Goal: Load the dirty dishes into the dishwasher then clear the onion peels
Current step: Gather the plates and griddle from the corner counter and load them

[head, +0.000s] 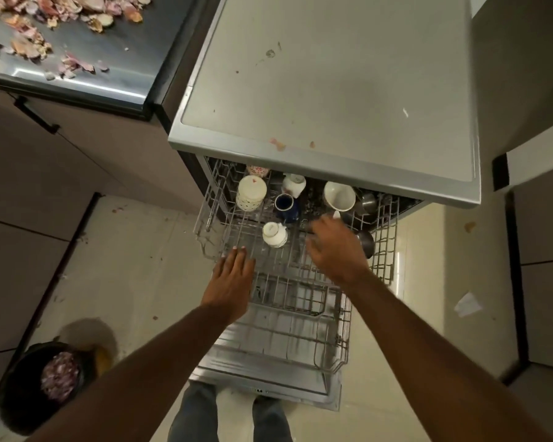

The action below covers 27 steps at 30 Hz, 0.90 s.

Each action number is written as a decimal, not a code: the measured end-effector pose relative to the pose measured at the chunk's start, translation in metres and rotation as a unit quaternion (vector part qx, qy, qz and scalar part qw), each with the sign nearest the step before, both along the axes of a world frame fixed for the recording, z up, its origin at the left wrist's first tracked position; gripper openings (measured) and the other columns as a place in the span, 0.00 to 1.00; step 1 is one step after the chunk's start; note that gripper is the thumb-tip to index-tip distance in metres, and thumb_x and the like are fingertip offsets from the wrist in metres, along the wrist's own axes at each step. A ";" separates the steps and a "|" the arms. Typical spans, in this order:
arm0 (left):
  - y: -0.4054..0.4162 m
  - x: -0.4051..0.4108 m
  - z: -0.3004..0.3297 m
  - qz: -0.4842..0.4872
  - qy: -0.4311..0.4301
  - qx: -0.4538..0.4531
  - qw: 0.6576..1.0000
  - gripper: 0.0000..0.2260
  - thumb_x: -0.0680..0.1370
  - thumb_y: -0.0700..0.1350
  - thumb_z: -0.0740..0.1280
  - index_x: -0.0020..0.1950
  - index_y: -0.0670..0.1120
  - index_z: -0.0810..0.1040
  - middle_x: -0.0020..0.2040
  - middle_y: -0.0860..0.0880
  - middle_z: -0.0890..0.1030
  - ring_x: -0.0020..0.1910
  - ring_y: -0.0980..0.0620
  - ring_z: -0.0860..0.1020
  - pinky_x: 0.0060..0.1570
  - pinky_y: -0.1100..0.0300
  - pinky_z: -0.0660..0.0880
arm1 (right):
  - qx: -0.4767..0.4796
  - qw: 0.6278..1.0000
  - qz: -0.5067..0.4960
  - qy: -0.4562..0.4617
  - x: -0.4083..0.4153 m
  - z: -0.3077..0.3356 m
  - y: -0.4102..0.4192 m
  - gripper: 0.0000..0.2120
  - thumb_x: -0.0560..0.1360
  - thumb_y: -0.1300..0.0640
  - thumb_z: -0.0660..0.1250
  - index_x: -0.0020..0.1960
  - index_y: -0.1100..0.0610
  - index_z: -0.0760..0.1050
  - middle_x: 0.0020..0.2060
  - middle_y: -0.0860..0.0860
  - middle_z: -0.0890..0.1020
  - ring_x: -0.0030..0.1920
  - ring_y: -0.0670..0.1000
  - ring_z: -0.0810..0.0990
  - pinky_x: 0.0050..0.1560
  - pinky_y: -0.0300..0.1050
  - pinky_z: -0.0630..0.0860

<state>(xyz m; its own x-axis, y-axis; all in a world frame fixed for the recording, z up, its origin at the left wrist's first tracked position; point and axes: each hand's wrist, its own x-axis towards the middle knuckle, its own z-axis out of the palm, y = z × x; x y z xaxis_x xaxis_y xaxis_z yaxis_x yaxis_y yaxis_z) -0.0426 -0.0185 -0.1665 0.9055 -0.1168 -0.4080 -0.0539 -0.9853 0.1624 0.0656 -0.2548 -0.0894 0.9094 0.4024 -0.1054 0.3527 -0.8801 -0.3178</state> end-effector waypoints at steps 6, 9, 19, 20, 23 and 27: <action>-0.025 0.023 0.007 0.474 -0.046 -0.211 0.854 0.40 0.76 0.45 0.76 0.81 0.40 0.57 0.81 0.39 0.59 0.80 0.38 0.59 0.77 0.44 0.61 | -0.005 0.983 0.016 -0.184 0.091 0.069 0.007 0.32 0.77 0.44 0.68 0.76 0.58 0.66 0.76 0.59 0.65 0.76 0.60 0.64 0.76 0.59 0.65; -0.043 0.032 -0.005 0.663 0.039 -0.353 0.659 0.31 0.79 0.40 0.71 0.78 0.35 0.62 0.70 0.36 0.70 0.66 0.36 0.72 0.68 0.48 0.71 | -0.101 0.986 0.040 -0.125 0.113 0.066 0.002 0.48 0.74 0.33 0.68 0.82 0.57 0.53 0.81 0.58 0.58 0.80 0.60 0.58 0.79 0.61 0.60; -0.080 0.060 -0.032 0.701 0.192 -0.559 0.399 0.09 0.84 0.36 0.60 0.61 0.37 0.77 0.51 0.37 0.81 0.48 0.41 0.80 0.46 0.48 0.80 | -0.187 0.969 0.080 -0.139 0.139 0.069 0.000 0.57 0.65 0.34 0.75 0.84 0.50 0.49 0.74 0.59 0.61 0.70 0.60 0.62 0.72 0.58 0.61; -0.083 0.063 -0.032 0.712 0.185 -0.550 0.395 0.10 0.85 0.36 0.59 0.63 0.36 0.77 0.53 0.36 0.81 0.49 0.41 0.81 0.46 0.47 0.80 | -0.188 0.969 0.080 -0.138 0.139 0.069 0.000 0.57 0.65 0.34 0.75 0.84 0.50 0.49 0.74 0.59 0.61 0.70 0.60 0.61 0.72 0.59 0.61; -0.087 0.069 -0.041 0.728 0.173 -0.536 0.392 0.11 0.85 0.36 0.58 0.62 0.36 0.77 0.59 0.35 0.81 0.50 0.40 0.82 0.52 0.43 0.82 | -0.184 0.970 0.079 -0.135 0.140 0.068 -0.001 0.57 0.65 0.34 0.74 0.84 0.50 0.49 0.74 0.59 0.61 0.71 0.61 0.62 0.72 0.59 0.61; -0.092 0.070 -0.046 0.721 0.173 -0.499 0.449 0.09 0.85 0.36 0.57 0.61 0.39 0.74 0.55 0.40 0.79 0.44 0.48 0.80 0.52 0.51 0.83 | -0.170 0.972 0.077 -0.146 0.139 0.068 -0.001 0.55 0.65 0.34 0.73 0.84 0.51 0.51 0.74 0.59 0.62 0.71 0.61 0.63 0.71 0.59 0.62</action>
